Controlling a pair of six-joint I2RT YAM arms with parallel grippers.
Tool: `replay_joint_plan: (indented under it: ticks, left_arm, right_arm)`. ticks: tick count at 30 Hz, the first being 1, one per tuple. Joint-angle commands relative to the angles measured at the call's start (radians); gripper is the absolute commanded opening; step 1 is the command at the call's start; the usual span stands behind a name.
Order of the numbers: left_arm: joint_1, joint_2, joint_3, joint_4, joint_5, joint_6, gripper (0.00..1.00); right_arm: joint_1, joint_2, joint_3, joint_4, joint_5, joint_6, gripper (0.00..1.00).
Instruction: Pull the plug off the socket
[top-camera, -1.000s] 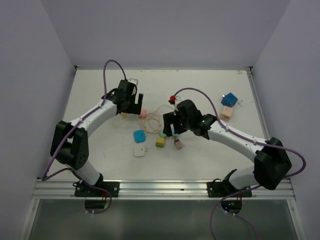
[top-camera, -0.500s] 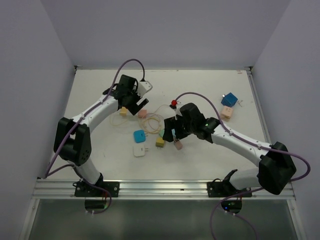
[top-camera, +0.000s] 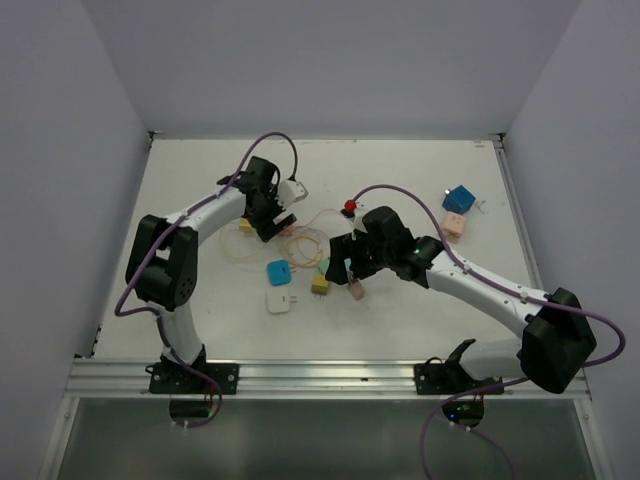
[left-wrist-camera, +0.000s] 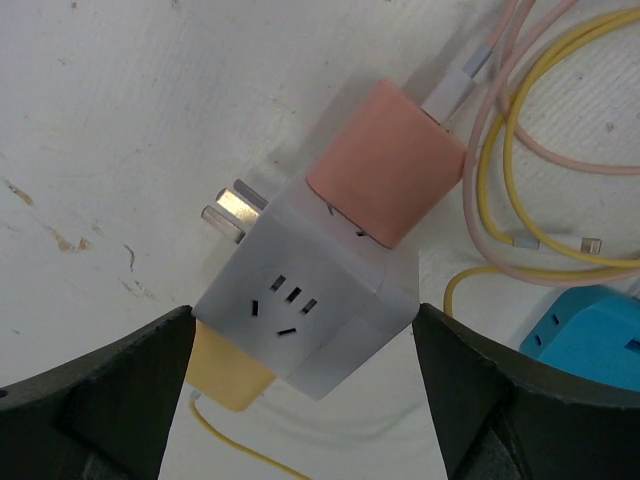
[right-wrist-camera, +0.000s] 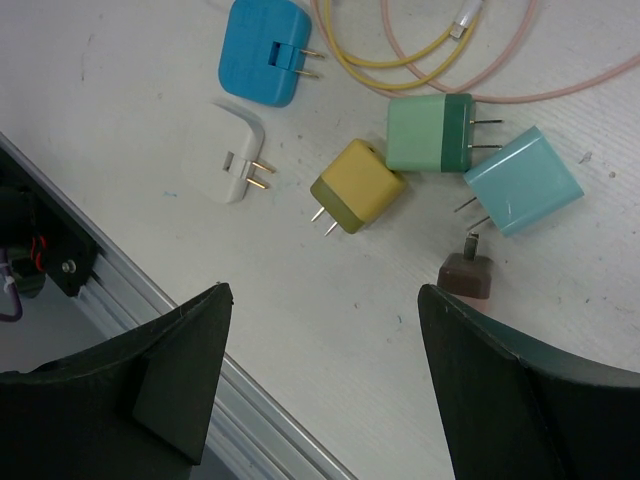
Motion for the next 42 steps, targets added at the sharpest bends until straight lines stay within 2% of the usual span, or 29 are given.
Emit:
replay_joint_plan:
  ticks: [1,11,15,17,18,21,25,27,31,32,35,38,42]
  left_arm:
    - [0.005,0.042,0.057,-0.015,0.055,0.025,0.93]
    - [0.001,0.062,0.099,0.071,0.097,0.003,0.85]
    - [0.001,0.074,0.085,0.083,0.086,-0.038,0.67]
    - [0.001,0.074,0.073,0.088,0.074,-0.08,0.61]
    - [0.001,0.073,0.055,0.108,0.065,-0.118,0.55]
    - [0.001,0.068,0.047,0.112,0.025,-0.193,0.44]
    - [-0.001,0.068,0.059,0.09,-0.023,-0.366,0.36]
    - [-0.002,0.068,0.064,0.068,-0.024,-0.426,0.37]
    - [-0.004,0.062,0.053,0.056,-0.026,-0.451,0.44]
    - [-0.004,0.054,0.048,0.062,-0.026,-0.448,0.49]
    - [-0.004,0.045,0.042,0.062,-0.079,-0.413,0.59]
    - [-0.004,0.033,0.042,0.08,-0.081,-0.357,0.73]
    - [-0.001,0.045,0.056,0.085,-0.063,-0.296,0.79]
  right_arm:
    - [-0.004,-0.005,0.015,-0.007,-0.023,0.008,0.79]
    - [-0.004,0.007,0.003,-0.007,-0.019,0.008,0.79]
    - [-0.004,0.007,0.0,-0.003,-0.014,0.01,0.79]
    - [-0.004,0.009,0.0,0.0,-0.014,0.01,0.79]
    - [-0.004,0.007,-0.002,0.002,-0.012,0.01,0.79]
    - [-0.004,0.009,-0.008,0.003,-0.011,0.011,0.79]
    - [-0.004,0.012,-0.014,0.013,-0.009,0.013,0.79]
    - [-0.004,0.018,-0.013,0.014,-0.009,0.013,0.79]
    - [-0.004,0.018,-0.011,0.019,-0.011,0.013,0.79]
    - [-0.004,0.015,-0.011,0.02,-0.011,0.013,0.79]
    - [-0.004,0.007,-0.014,0.023,-0.009,0.014,0.79]
    - [-0.004,0.003,-0.022,0.023,-0.008,0.014,0.79]
    - [-0.004,-0.004,-0.033,0.019,-0.008,0.014,0.79]
